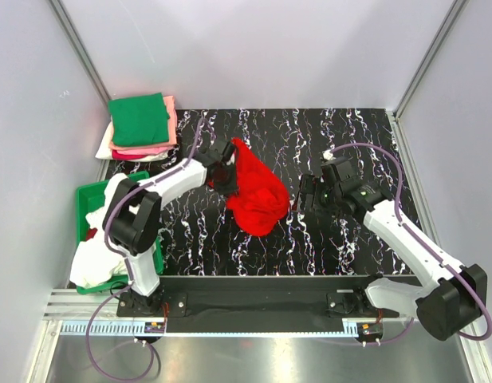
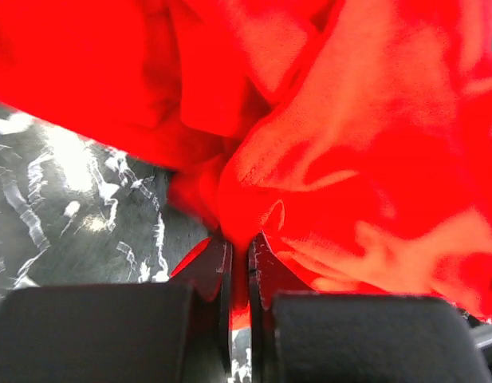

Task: Fold and stack the t-shirts
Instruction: Flatten the tshirt out

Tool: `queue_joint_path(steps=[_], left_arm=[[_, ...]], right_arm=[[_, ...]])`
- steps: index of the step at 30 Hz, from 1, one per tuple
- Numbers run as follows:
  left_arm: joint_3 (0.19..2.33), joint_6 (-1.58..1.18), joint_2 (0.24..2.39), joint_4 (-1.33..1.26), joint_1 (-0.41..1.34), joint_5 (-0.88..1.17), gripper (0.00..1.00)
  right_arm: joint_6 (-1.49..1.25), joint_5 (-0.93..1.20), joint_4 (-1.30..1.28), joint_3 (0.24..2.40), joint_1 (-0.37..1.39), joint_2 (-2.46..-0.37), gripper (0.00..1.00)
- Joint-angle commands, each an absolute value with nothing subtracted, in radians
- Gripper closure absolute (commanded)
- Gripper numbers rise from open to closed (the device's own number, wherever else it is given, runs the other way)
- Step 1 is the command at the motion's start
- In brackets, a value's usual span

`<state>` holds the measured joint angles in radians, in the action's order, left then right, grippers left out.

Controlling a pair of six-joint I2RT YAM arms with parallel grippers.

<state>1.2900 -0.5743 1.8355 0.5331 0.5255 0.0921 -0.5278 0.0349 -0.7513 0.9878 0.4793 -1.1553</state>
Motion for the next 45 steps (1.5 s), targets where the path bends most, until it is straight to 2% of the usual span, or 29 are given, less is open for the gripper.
queue_joint_path(steps=[1,3,5,6,8,9,12,13,14,16,19,23,25,26,27,28,30,35,41,45], left_arm=[[1.512,-0.545,1.689,0.662,0.532,0.002,1.0],[1.685,-0.535,1.671,0.742,0.535,-0.009,1.0],[1.863,-0.532,1.703,0.826,0.551,0.081,1.0],[2.075,-0.529,1.733,0.857,0.56,0.116,1.0],[2.317,-0.531,1.859,0.906,0.589,0.299,1.0],[2.547,-0.564,1.946,0.92,0.601,0.354,1.0],[2.652,-0.691,1.976,0.774,0.61,0.575,1.0],[2.544,-0.725,1.904,0.69,0.611,0.622,1.0],[2.446,-0.757,1.852,0.453,0.609,0.732,1.0],[2.315,-0.811,1.702,0.289,0.597,0.781,1.0],[2.188,-0.772,1.539,0.261,0.517,0.796,0.98],[1.892,-0.718,1.344,0.364,0.355,0.65,0.89],[1.742,-0.646,1.29,0.495,0.306,0.525,0.76],[1.685,-0.623,1.279,0.62,0.298,0.379,0.57],[1.569,-0.609,1.27,0.661,0.29,0.324,0.42],[1.486,-0.615,1.252,0.699,0.275,0.271,0.13],[1.269,-0.649,1.221,0.707,0.25,0.265,0.01],[1.03,-0.64,1.147,0.615,0.25,0.258,0.01],[1.017,-0.574,1.178,0.643,0.25,0.184,0.01],[1.008,-0.565,1.233,0.598,0.252,0.212,0.01]], right_arm=[[-0.505,-0.02,-0.738,1.006,0.477,-1.164,0.0],[-0.509,-0.069,-0.761,1.037,0.476,-1.175,0.0],[-0.518,-0.167,-0.805,1.075,0.465,-1.177,0.0],[-0.518,-0.187,-0.816,1.087,0.437,-1.174,0.0],[-0.515,-0.209,-0.83,1.111,0.391,-1.163,0.0],[-0.518,-0.209,-0.833,1.117,0.338,-1.151,0.0],[-0.526,-0.198,-0.853,1.143,0.247,-1.128,0.0],[-0.528,-0.19,-0.865,1.152,0.189,-1.12,0.0],[-0.529,-0.187,-0.868,1.157,0.167,-1.111,0.0],[-0.532,-0.187,-0.88,1.166,0.108,-1.088,0.0],[-0.535,-0.196,-0.882,1.175,0.078,-1.057,0.0],[-0.537,-0.146,-0.87,1.163,0.072,-1.065,0.0],[-0.537,-0.08,-0.853,1.145,0.072,-1.077,0.0],[-0.535,-0.049,-0.844,1.137,0.071,-1.081,0.0],[-0.532,-0.02,-0.835,1.126,0.072,-1.086,0.0],[-0.525,0.039,-0.818,1.106,0.071,-1.089,0.0],[-0.528,0.073,-0.815,1.089,0.071,-1.098,0.0],[-0.546,0.094,-0.821,0.994,0.072,-1.111,0.0],[-0.614,0.195,-0.707,0.816,0.071,-1.132,0.0],[-0.612,0.278,-0.591,0.785,0.072,-1.265,0.07]])
